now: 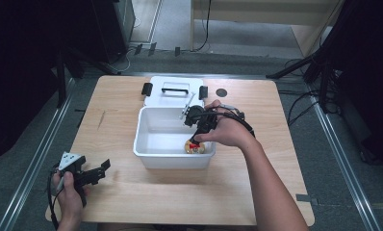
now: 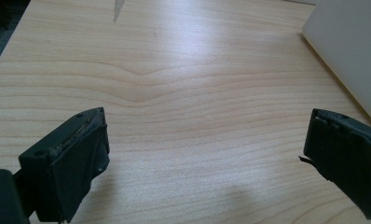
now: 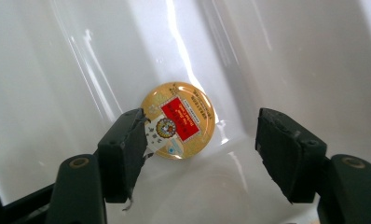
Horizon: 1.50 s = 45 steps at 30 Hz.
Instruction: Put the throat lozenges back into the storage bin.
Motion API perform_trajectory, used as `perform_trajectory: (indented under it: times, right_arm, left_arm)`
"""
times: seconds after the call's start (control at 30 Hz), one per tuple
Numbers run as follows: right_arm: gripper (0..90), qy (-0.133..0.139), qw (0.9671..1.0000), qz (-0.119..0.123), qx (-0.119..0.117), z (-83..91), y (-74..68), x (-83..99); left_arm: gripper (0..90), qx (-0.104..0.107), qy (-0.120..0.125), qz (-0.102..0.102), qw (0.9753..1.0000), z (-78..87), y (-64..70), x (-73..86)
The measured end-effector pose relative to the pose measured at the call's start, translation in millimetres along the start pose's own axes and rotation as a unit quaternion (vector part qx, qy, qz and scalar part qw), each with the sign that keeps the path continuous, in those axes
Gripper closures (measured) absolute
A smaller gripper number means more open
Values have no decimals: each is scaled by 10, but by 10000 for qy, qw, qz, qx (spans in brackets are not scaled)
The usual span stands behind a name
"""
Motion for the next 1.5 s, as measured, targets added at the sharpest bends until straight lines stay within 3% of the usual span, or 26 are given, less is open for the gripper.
perform_trajectory:
  times: [0.13, 0.33, 0.57, 0.77, 1.1, 1.5]
  right_arm:
    - [335, 216, 9996, -173, -105, 143, -22, -23]
    - [268, 431, 9988, -243, 20, 324, -41, -6]
    - [204, 402, 9978, -524, -21, 426, -19, 94]
    - [181, 580, 9957, -717, 17, 586, 74, 172]
    - [144, 752, 9902, -1144, 265, 738, 295, 508]
    - [131, 892, 9829, -1541, 470, 703, 515, 1003]
  left_arm:
    - [7, 33, 17, -15, 10000, 1, 6, -5]
    - [7, 34, 50, -17, 10000, 3, 6, -9]
    - [7, 50, 51, -28, 10000, 1, 11, -12]
    - [8, 49, 53, -41, 10000, 0, 12, -12]
    - [7, 80, 60, -52, 9999, 6, 22, -11]
    - [8, 60, 43, -55, 10000, 5, 20, -10]
Point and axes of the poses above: each handheld gripper's, and its own axes: z roughly backward along the jaws, x roughly out of its underside, y roughly to its right, the point moved 9 cm from there along -z, roughly forward along the jaws, and after that the axes turned 11 degrees about -z, right-handed, at the moved point
